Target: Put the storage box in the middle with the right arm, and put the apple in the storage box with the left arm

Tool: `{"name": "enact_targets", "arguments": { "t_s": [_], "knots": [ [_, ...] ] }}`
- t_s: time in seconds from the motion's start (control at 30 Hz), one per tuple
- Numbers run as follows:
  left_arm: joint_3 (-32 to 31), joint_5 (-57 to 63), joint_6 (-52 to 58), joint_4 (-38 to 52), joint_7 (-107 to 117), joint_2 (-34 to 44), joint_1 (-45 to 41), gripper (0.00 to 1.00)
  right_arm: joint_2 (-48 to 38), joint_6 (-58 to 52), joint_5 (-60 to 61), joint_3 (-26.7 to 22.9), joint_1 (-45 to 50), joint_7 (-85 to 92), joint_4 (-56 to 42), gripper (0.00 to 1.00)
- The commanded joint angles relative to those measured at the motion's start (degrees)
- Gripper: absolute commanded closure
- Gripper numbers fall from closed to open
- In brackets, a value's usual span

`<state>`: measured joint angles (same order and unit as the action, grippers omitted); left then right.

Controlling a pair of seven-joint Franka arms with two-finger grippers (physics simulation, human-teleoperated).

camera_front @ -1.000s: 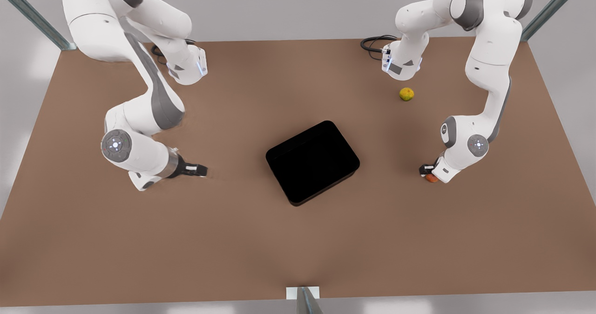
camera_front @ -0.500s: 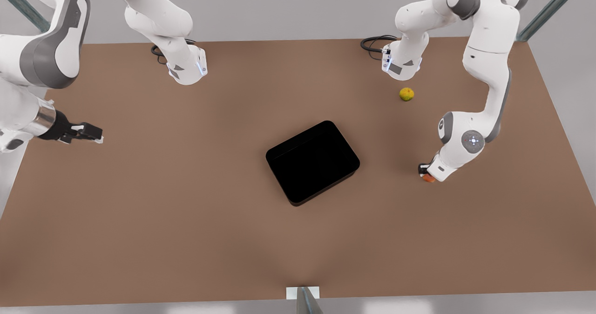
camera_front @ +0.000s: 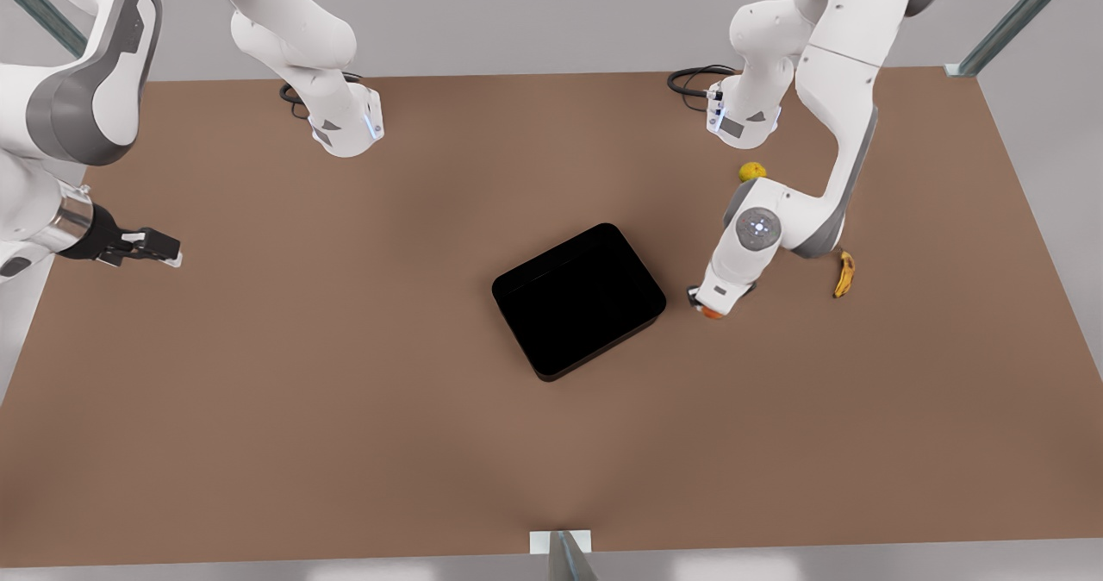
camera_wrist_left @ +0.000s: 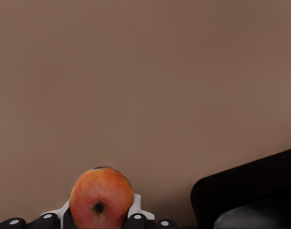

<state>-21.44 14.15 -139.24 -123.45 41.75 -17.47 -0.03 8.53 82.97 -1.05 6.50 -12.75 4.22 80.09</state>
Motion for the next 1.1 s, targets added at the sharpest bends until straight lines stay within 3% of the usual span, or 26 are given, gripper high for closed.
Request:
{"name": "enact_targets", "arguments": {
  "t_s": [0.0,0.3,0.4,0.43,0.47,0.67,0.73,0.8,0.87,0.9,1.0,1.07],
  "knots": [
    [0.0,-9.1,-0.1,0.2,0.8,0.0,-0.5,0.44,0.0,0.0,0.0,0.0,0.0,0.0,-0.3,0.00],
    [-1.8,-9.6,-0.9,2.6,21.3,-1.1,-13.8,0.44,0.1,-0.1,0.3,0.1,0.2,0.0,-0.2,0.00],
    [-1.7,-9.0,-0.9,8.5,25.0,-7.5,-18.8,0.43,0.0,-0.1,0.3,0.1,0.1,0.0,-0.2,0.00],
    [-1.7,-8.9,-1.1,8.9,25.0,-8.2,-19.0,0.41,0.0,-0.1,0.3,0.1,0.1,0.0,-0.2,0.00],
    [-1.7,-8.8,-1.1,8.9,24.9,-8.0,-18.9,0.00,0.1,-0.1,0.4,0.1,0.0,0.0,-0.2,0.00],
    [-1.7,-8.9,-1.0,8.9,24.8,-7.1,-18.7,0.00,-0.1,0.6,0.4,0.4,0.1,-0.1,0.0,0.00],
    [-1.6,-8.5,0.3,8.9,22.1,-3.1,-17.1,0.00,0.1,0.9,0.4,0.4,0.1,-0.1,-0.2,0.00],
    [-1.1,-8.9,11.2,8.9,9.5,4.8,-13.0,0.00,0.7,4.0,0.0,0.0,-0.1,-0.1,-0.2,0.00],
    [4.5,-9.5,21.5,12.7,-2.1,10.9,-11.8,0.00,1.3,5.0,-0.1,-0.1,-0.2,-0.2,-0.2,0.00],
    [6.7,-9.7,26.4,15.5,-7.2,12.1,-11.8,0.00,2.3,5.4,-0.2,-0.2,-0.5,-0.1,-0.2,0.00],
    [20.0,-15.6,49.1,34.7,-33.7,12.6,-11.0,0.00,3.2,6.8,-0.1,0.5,-0.4,-0.5,-0.3,0.00],
    [21.2,-15.5,49.9,35.7,-34.4,13.9,-10.7,0.00,3.1,6.6,-0.1,0.8,-0.2,-0.5,-0.3,0.00]
  ]
}}
